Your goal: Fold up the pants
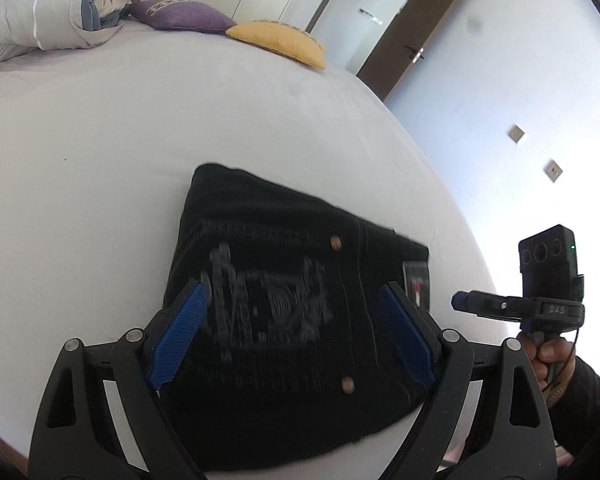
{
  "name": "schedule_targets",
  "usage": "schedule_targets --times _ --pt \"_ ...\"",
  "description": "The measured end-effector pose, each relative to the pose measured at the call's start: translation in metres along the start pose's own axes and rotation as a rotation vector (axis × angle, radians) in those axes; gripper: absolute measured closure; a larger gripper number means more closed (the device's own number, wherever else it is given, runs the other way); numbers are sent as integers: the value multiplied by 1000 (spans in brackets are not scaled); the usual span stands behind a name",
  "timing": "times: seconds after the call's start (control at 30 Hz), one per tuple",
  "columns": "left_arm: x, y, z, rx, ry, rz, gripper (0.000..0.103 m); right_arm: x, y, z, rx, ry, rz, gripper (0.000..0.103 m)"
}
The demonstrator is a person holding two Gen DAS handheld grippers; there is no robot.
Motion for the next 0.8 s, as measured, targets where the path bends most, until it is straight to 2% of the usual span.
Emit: schedule_targets --times 0.03,0.1,0.13,0.17,0.23,0.27,0.3,0.37,0.4,0.43,0.5,0.57,0.7,0.8 --pt "-1 4 2 2 -11 -11 16 -11 11 1 -15 2 -7 64" --pt "0 30 2 -1 -43 -75 16 -24 30 14 -30 25 -15 60" --pt "5 46 -2 -18 -46 -110 17 -26 35 29 -16 61 -22 55" --pt "14 58 -4 -27 -50 -138 17 -26 43 47 23 112 -33 56" --pt "17 67 -1 -47 -10 -144 17 -21 46 74 66 187 -28 89" --pt "16 65 3 -62 14 -146 17 -21 42 73 60 191 -12 89" --pt "13 60 8 -70 36 -147 17 -19 33 71 43 197 1 86" --pt "0 41 11 -12 33 -112 18 -14 11 60 24 179 45 62" --pt "-10 29 8 5 27 -78 18 -12 -3 54 23 169 81 40" --pt "-18 22 2 -17 25 -52 17 -8 -18 53 38 166 110 23" --pt "-31 21 -14 -61 25 -45 17 -4 -41 55 117 184 156 19" --pt "-39 31 -38 -94 7 -89 17 -1 -49 60 129 200 156 19" --pt "-35 56 -62 16 -69 -249 17 -3 -31 74 173 268 77 19" --pt "-20 64 -58 19 -2 -302 17 -5 -11 70 179 259 56 19"
Point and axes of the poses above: each gripper's, at about its wrist camera, not at the fingertips, and y roughly the way its jaws point, z to its right, x to its underside, the point moved 3 cm from there along y, roughly the way its jaws point, and after that the axes turned 13 degrees about -x, right-handed, at the moved point
